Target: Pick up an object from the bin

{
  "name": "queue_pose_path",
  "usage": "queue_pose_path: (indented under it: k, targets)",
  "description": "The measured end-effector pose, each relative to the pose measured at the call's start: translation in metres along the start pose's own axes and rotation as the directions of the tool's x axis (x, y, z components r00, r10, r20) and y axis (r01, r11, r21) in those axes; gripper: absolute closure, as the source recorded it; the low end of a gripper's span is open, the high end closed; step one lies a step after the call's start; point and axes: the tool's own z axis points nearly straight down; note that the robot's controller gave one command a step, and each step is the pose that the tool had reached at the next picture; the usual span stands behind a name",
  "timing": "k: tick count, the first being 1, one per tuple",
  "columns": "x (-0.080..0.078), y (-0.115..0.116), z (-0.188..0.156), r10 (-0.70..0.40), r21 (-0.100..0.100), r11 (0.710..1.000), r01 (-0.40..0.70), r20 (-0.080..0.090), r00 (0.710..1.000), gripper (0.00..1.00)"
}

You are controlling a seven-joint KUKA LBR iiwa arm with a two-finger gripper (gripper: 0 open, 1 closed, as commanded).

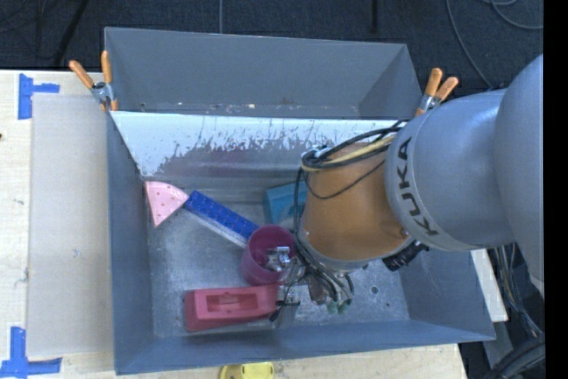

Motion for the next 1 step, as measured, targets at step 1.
queue_pose_path:
  k: [1]
  targets:
    - [-0.0004,-0.0004,-0.0188,0.001,0.0,1.0,-0.001,0.002,1.0,1.0]
